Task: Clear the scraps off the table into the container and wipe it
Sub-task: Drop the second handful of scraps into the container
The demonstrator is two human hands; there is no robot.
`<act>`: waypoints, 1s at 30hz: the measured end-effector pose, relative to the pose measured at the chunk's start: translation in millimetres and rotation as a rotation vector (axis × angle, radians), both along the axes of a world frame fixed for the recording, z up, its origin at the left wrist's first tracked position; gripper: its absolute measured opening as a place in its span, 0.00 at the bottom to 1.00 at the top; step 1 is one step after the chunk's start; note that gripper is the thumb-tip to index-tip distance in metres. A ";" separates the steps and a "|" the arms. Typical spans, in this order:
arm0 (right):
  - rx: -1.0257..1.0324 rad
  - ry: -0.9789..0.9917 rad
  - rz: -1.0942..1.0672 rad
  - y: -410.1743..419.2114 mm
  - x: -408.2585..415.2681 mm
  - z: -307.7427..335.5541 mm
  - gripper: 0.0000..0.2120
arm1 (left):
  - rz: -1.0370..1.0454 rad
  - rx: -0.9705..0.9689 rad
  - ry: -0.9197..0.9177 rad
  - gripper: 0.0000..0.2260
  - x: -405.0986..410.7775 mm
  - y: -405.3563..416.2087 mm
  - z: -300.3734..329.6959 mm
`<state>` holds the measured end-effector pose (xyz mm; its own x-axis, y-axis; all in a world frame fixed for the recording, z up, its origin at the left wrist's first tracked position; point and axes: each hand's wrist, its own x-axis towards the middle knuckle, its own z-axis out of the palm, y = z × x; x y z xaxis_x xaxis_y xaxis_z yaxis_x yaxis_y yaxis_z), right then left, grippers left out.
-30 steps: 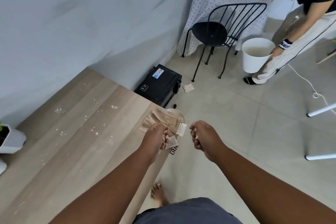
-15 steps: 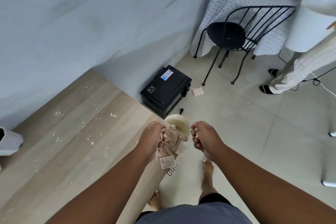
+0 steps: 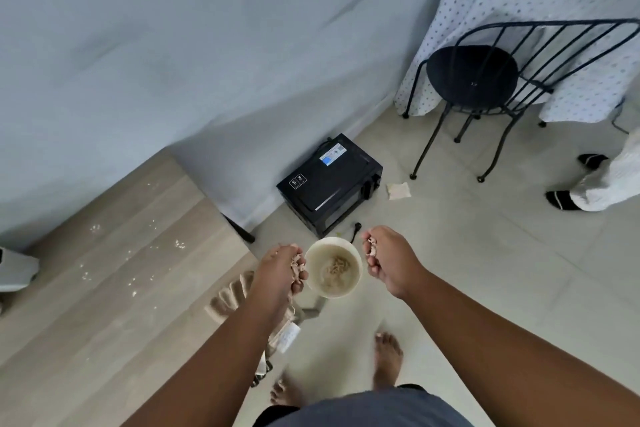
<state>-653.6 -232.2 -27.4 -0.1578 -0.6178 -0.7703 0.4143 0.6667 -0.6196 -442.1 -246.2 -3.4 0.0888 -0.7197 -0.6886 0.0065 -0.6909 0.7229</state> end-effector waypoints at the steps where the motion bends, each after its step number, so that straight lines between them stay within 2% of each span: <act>1: 0.007 -0.005 0.008 -1.6 -8.8 -4.7 0.08 | 0.011 0.013 0.000 0.06 -9.2 -0.5 -0.4; 6: 0.093 -0.028 0.024 -3.7 -33.8 -29.4 0.08 | 0.017 0.114 -0.033 0.07 -44.7 3.3 -10.5; 10: 0.139 -0.045 0.029 -4.8 -42.7 -46.6 0.08 | 0.059 0.123 0.015 0.05 -66.4 9.8 -24.3; 18: 0.245 -0.021 0.067 -16.9 -43.7 -77.5 0.07 | 0.149 0.216 0.034 0.06 -70.8 11.4 -59.1; 30: 0.334 -0.002 0.095 -31.8 -18.7 -157.8 0.06 | 0.270 0.381 0.061 0.07 -96.9 18.2 -164.9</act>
<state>-672.3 -264.0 -185.2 -0.1096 -0.3434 -0.9328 0.3420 0.8681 -0.3598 -539.0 -228.0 -168.3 0.1891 -0.3711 -0.9091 0.2567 -0.8750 0.4105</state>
